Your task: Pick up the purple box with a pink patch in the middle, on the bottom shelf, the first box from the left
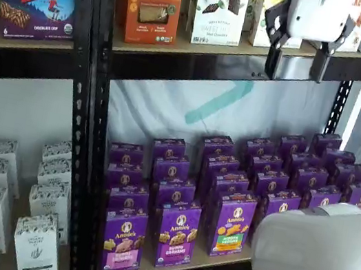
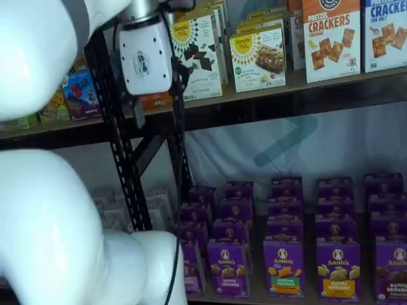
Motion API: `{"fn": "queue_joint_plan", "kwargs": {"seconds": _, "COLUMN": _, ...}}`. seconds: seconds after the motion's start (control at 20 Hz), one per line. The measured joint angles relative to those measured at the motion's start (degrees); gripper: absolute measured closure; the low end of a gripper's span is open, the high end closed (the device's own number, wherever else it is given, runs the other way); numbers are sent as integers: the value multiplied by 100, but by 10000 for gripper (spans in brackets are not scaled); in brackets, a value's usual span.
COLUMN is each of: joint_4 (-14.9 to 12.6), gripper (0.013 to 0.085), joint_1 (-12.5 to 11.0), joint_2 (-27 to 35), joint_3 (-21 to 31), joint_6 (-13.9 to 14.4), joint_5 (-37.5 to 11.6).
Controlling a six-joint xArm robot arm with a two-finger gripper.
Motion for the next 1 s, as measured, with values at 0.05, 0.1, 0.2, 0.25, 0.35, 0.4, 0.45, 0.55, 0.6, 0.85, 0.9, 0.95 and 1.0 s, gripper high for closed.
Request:
{"fn": "queue_joint_plan", "kwargs": {"seconds": 0.05, "joint_4": -2, "gripper": 130, "joint_1": 29, "joint_2": -20, "joint_3": 96, "joint_6": 24, "joint_5": -70}}
{"fn": "queue_joint_plan", "kwargs": {"seconds": 0.1, "joint_4": -19, "gripper": 130, "joint_1": 70, "joint_2": -35, "joint_3": 185, "joint_6": 56, "joint_5": -134}}
{"fn": "queue_joint_plan", "kwargs": {"seconds": 0.2, "joint_4": -86, "gripper": 130, "joint_1": 189, "joint_2": -76, "joint_3": 412, "joint_6": 151, "joint_5": -311}}
{"fn": "queue_joint_plan", "kwargs": {"seconds": 0.25, "joint_4": -120, "gripper": 130, "joint_1": 259, "joint_2": -95, "joint_3": 557, "joint_6": 208, "joint_5": -426}}
{"fn": "queue_joint_plan", "kwargs": {"seconds": 0.35, "joint_4": -125, "gripper": 130, "joint_1": 322, "joint_2": -112, "joint_3": 779, "joint_6": 268, "joint_5": -601}}
{"fn": "queue_joint_plan", "kwargs": {"seconds": 0.4, "joint_4": -107, "gripper": 130, "joint_1": 331, "joint_2": -127, "joint_3": 892, "joint_6": 280, "joint_5": -700}}
{"fn": "queue_joint_plan", "kwargs": {"seconds": 0.45, "joint_4": -103, "gripper": 130, "joint_1": 347, "joint_2": -151, "joint_3": 1009, "joint_6": 295, "joint_5": -814}}
{"fn": "queue_joint_plan", "kwargs": {"seconds": 0.55, "joint_4": -105, "gripper": 130, "joint_1": 384, "joint_2": -209, "joint_3": 1255, "joint_6": 324, "joint_5": -1073}}
{"fn": "queue_joint_plan", "kwargs": {"seconds": 0.6, "joint_4": -102, "gripper": 130, "joint_1": 397, "joint_2": -234, "joint_3": 1382, "joint_6": 334, "joint_5": -1209}}
{"fn": "queue_joint_plan", "kwargs": {"seconds": 0.85, "joint_4": -34, "gripper": 130, "joint_1": 486, "joint_2": -299, "joint_3": 2086, "joint_6": 393, "joint_5": -2013}}
{"fn": "queue_joint_plan", "kwargs": {"seconds": 0.9, "joint_4": -43, "gripper": 130, "joint_1": 514, "joint_2": -278, "joint_3": 2171, "joint_6": 416, "joint_5": -2111}}
{"fn": "queue_joint_plan", "kwargs": {"seconds": 0.95, "joint_4": -54, "gripper": 130, "joint_1": 544, "joint_2": -253, "joint_3": 2255, "joint_6": 442, "joint_5": -2211}}
{"fn": "queue_joint_plan", "kwargs": {"seconds": 1.0, "joint_4": -66, "gripper": 130, "joint_1": 574, "joint_2": -228, "joint_3": 2334, "joint_6": 470, "joint_5": -2308}}
